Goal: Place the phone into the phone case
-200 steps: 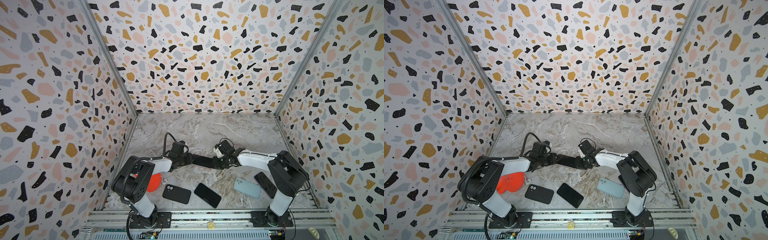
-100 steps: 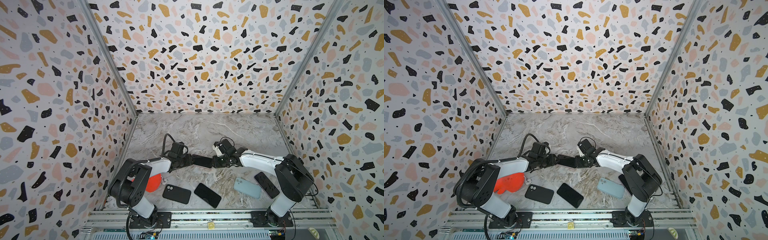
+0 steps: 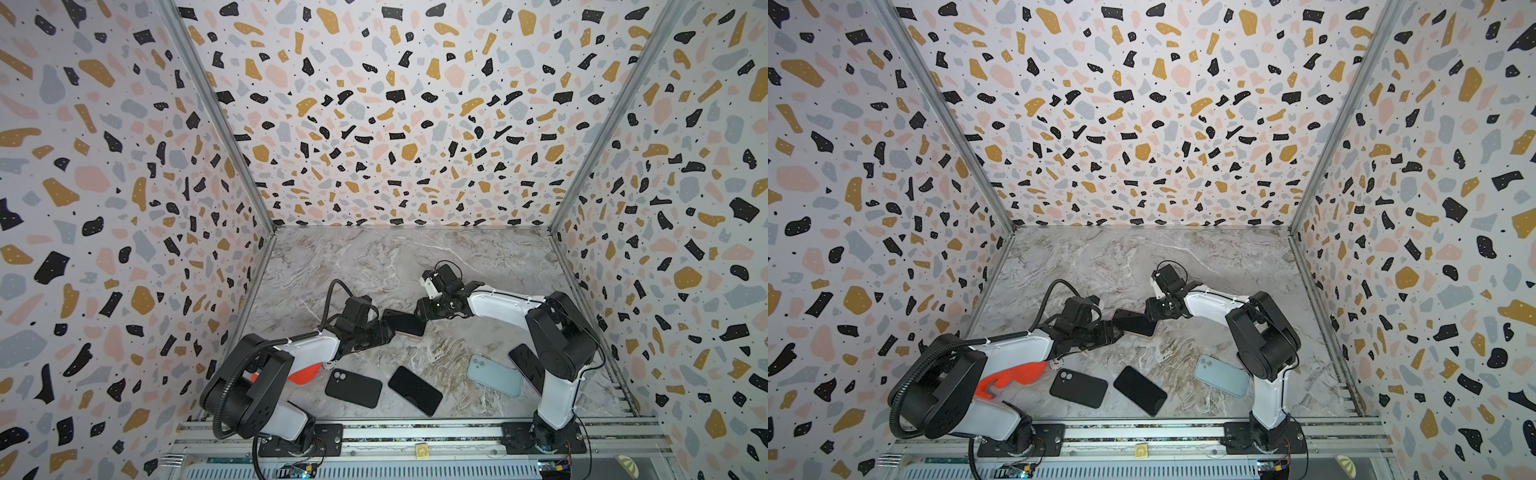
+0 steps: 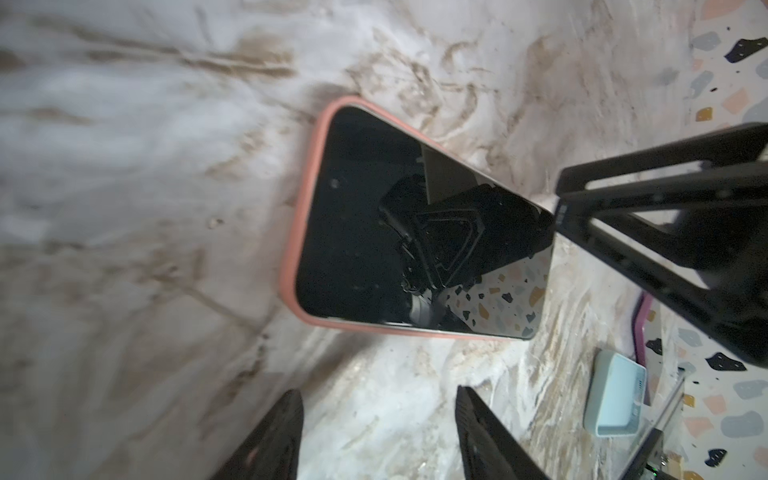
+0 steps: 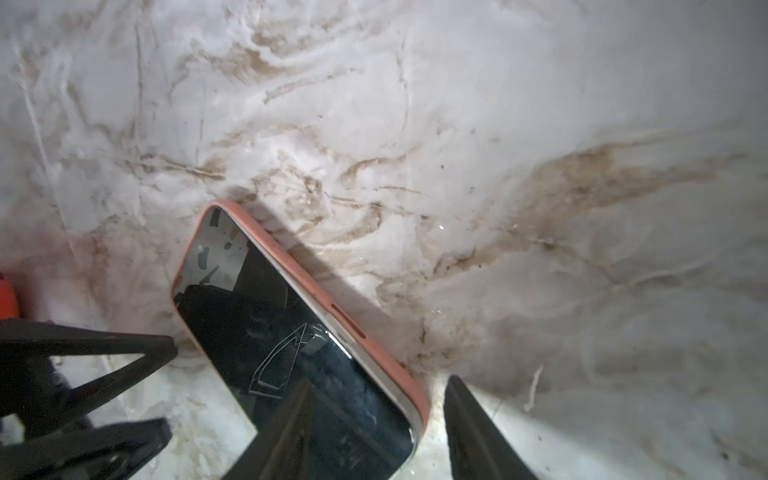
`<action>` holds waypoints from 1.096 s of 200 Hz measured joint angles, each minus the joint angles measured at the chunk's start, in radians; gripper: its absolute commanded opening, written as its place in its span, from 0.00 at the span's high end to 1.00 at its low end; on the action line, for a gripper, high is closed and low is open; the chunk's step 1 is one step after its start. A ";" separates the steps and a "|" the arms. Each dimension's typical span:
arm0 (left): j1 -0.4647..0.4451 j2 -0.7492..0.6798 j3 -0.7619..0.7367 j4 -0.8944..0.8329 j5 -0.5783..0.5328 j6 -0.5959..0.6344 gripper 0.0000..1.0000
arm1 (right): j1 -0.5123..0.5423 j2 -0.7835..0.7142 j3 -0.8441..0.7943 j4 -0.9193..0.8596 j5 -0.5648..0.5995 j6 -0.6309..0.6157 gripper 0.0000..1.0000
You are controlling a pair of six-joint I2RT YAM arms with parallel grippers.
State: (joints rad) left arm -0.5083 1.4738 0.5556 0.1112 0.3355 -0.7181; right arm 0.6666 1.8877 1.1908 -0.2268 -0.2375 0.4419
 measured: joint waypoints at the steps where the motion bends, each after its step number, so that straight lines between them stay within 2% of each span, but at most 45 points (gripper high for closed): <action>1: -0.001 0.001 0.000 0.003 0.001 -0.002 0.39 | 0.000 0.002 0.000 0.000 -0.002 -0.001 0.46; 38: -0.010 0.046 0.011 0.065 0.028 -0.020 0.42 | -0.001 0.021 -0.002 0.013 -0.047 -0.006 0.46; 91: -0.010 0.141 0.087 0.100 0.049 -0.025 0.45 | -0.010 0.014 -0.042 0.062 -0.084 -0.006 0.52; 152: -0.013 0.237 0.187 0.100 0.049 -0.018 0.50 | -0.002 -0.072 -0.163 0.079 -0.120 0.008 0.59; 219: -0.051 0.341 0.318 0.079 0.049 -0.001 0.51 | 0.014 -0.169 -0.283 0.110 -0.140 0.055 0.60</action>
State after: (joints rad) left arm -0.5591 1.8149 0.8738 0.1898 0.3847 -0.7193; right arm 0.6811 1.7184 0.9077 -0.1165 -0.3779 0.4973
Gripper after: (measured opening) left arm 0.486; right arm 0.396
